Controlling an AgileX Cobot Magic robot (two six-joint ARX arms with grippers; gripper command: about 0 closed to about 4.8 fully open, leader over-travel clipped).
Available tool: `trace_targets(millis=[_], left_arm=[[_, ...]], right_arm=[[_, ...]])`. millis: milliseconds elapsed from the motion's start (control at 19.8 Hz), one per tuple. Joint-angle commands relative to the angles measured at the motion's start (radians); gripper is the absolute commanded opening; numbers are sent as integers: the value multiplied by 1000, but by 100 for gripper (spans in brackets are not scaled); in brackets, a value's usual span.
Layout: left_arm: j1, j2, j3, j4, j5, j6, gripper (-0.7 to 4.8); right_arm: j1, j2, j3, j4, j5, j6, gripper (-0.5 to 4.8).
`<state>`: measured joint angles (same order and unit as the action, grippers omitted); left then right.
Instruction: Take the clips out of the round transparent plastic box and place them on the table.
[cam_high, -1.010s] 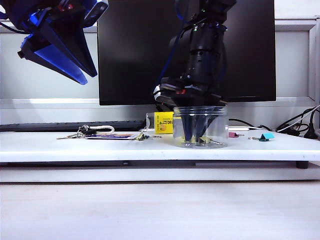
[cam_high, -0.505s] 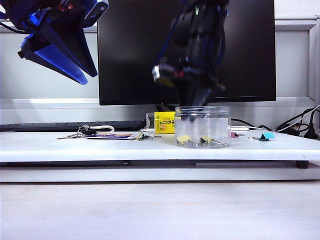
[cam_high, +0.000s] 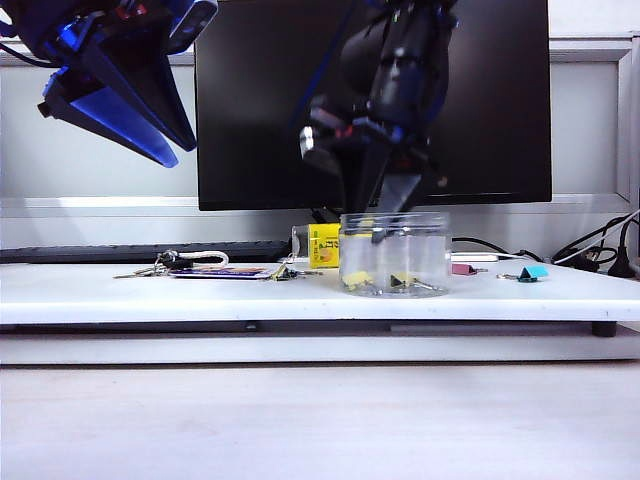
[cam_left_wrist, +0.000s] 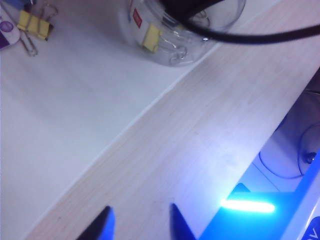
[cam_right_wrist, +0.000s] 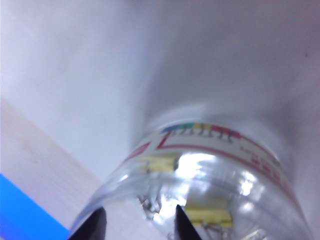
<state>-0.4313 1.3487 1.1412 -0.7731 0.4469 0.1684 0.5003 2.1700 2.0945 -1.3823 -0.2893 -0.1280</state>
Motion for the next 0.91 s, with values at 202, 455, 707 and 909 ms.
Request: trace_targets(millis=[202,455,707,909], left_arm=[[0,-5,0,6,10,8,152],[0,-5,0,9,10,8,152],[0,-5,0,13,9,8,152],[0,-5,0,13,10,8,152]], right_arm=[[7,68,3,0,-46,2,177],[8,88,-11,2,-14,2,145],[8,88,-15,6,74,25,143],[8,88,-15,50,104,77,134]])
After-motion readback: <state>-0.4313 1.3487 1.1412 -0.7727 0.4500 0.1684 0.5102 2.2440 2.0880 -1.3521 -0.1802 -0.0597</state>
